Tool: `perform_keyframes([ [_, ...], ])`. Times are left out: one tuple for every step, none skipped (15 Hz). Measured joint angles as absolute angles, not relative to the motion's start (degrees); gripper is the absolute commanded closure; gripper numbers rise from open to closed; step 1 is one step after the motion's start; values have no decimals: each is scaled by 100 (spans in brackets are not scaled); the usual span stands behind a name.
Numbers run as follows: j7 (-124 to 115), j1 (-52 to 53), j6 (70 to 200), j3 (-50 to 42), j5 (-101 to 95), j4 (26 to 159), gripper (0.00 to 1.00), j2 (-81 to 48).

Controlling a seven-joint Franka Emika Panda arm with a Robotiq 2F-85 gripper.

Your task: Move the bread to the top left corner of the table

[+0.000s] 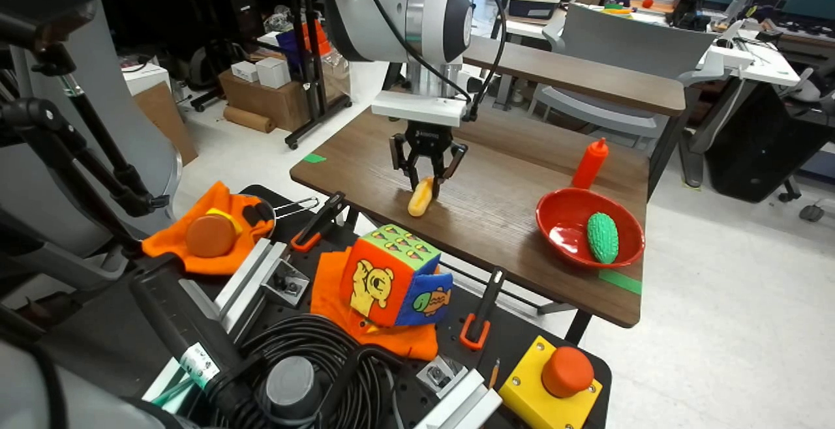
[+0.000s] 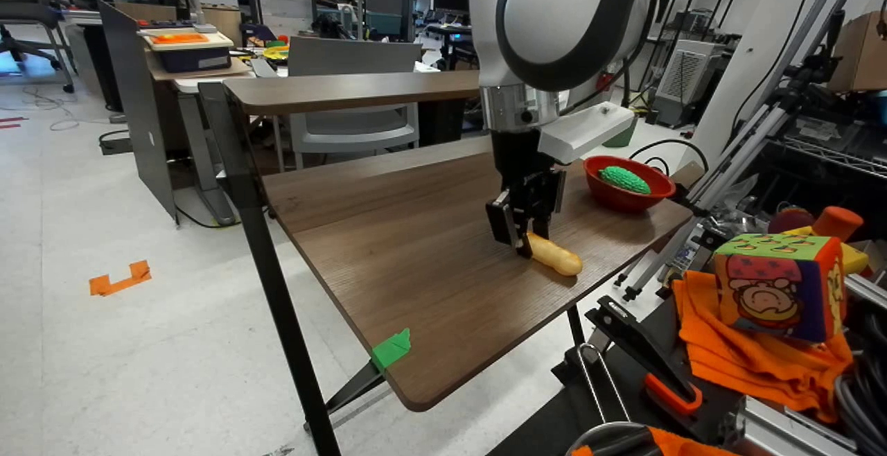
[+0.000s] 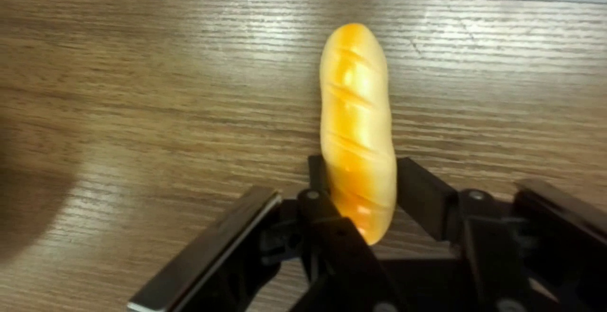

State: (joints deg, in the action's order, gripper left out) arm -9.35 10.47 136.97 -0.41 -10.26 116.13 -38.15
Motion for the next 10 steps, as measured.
perform_keyframes([
  [-935,1052,13632,-35,-1018,11582,85,-3817],
  [-935,1055,13577,-20,-996,11553,85,-3817],
  [-935,1054,13501,5,-951,11504,85,-3815],
  [-932,1052,13396,39,-884,11426,85,-3804],
  [-931,1052,13287,82,-801,11333,85,-3778],
  [-929,1050,13157,133,-698,11218,85,-3740],
  [-929,1049,13020,191,-588,11077,85,-3691],
  [-930,1049,12885,250,-478,10922,85,-3634],
  [-939,1050,12750,307,-375,10745,85,-3588],
  [-964,1051,12618,359,-259,10528,85,-3559],
])
